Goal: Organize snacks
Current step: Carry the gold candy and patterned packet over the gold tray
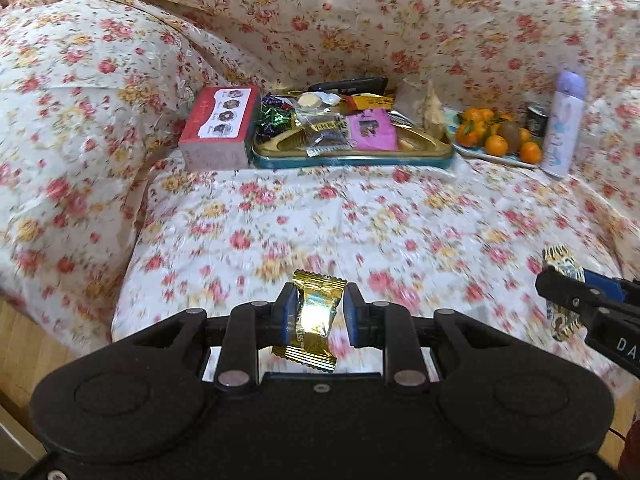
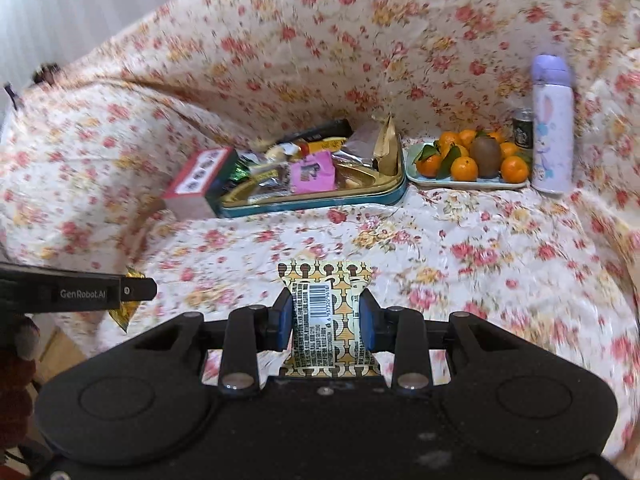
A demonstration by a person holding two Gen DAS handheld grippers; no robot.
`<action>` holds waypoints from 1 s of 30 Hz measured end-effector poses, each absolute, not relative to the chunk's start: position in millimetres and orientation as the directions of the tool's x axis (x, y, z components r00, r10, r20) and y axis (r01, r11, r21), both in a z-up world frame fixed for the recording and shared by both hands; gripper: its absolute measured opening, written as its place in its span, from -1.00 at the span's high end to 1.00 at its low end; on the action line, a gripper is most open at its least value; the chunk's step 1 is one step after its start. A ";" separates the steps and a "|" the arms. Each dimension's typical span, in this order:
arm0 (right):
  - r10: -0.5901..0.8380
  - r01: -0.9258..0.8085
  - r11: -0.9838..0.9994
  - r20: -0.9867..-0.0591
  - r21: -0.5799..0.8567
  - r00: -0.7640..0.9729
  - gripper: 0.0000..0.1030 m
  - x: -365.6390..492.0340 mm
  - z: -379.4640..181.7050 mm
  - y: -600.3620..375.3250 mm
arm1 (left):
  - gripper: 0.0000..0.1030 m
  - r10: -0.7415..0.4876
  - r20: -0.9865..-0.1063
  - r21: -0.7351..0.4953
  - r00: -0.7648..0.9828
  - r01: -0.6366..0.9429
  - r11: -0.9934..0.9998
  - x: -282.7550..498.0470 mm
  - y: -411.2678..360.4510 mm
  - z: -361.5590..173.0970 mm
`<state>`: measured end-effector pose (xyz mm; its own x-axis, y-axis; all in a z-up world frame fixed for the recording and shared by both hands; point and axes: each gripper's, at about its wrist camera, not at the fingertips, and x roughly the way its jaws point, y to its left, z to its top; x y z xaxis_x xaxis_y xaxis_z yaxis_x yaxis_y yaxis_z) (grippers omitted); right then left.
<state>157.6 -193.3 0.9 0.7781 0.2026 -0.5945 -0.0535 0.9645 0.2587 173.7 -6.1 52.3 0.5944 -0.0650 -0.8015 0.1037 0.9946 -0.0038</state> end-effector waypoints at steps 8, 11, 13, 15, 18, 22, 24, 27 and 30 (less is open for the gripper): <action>0.190 -0.065 0.964 -0.495 0.259 0.848 0.32 64.6 14.2 -182.7 | 0.38 -0.034 -0.758 0.052 0.651 0.112 0.992 93.4 -13.0 60.8; 0.185 -0.062 0.961 -0.463 0.269 0.867 0.32 35.9 16.4 -176.8 | 0.38 -0.060 -0.760 0.019 0.647 0.114 0.993 71.0 -12.5 60.7; 0.187 -0.061 0.957 -0.447 0.282 0.875 0.32 16.4 16.9 -174.3 | 0.38 -0.066 -0.760 0.006 0.647 0.107 0.994 56.3 -12.5 59.6; 0.189 -0.056 0.952 -0.437 0.300 0.879 0.32 1.7 16.0 -173.4 | 0.38 -0.064 -0.758 0.006 0.649 0.104 0.995 43.3 -13.7 57.7; 0.184 -0.046 0.951 -0.443 0.305 0.878 0.32 -16.8 11.8 -171.6 | 0.38 -0.045 -0.750 0.012 0.660 0.083 0.996 25.9 -14.2 54.1; 0.150 -0.032 0.967 -0.462 0.254 0.874 0.31 -34.0 3.2 -163.4 | 0.38 -0.020 -0.756 0.023 0.654 0.056 0.998 14.4 -16.8 44.4; 0.151 -0.031 0.968 -0.481 0.250 0.863 0.31 -37.9 -2.9 -159.7 | 0.38 -0.018 -0.773 0.021 0.635 0.054 0.998 13.4 -17.8 36.6; 0.165 -0.028 0.964 -0.507 0.265 0.846 0.31 -39.5 -11.8 -156.3 | 0.38 -0.015 -0.796 0.016 0.604 0.046 0.999 12.5 -16.7 25.5; 0.139 -0.011 0.971 -0.523 0.240 0.841 0.31 -41.7 -19.4 -151.6 | 0.38 -0.007 -0.811 0.019 0.585 0.038 0.999 11.1 -13.6 17.7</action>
<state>-41.7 -151.6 -19.4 0.8409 0.1389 -0.5231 -0.0111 0.9707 0.2399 11.1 -13.6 17.7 0.5852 -0.0069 -0.8108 0.0380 0.9991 0.0190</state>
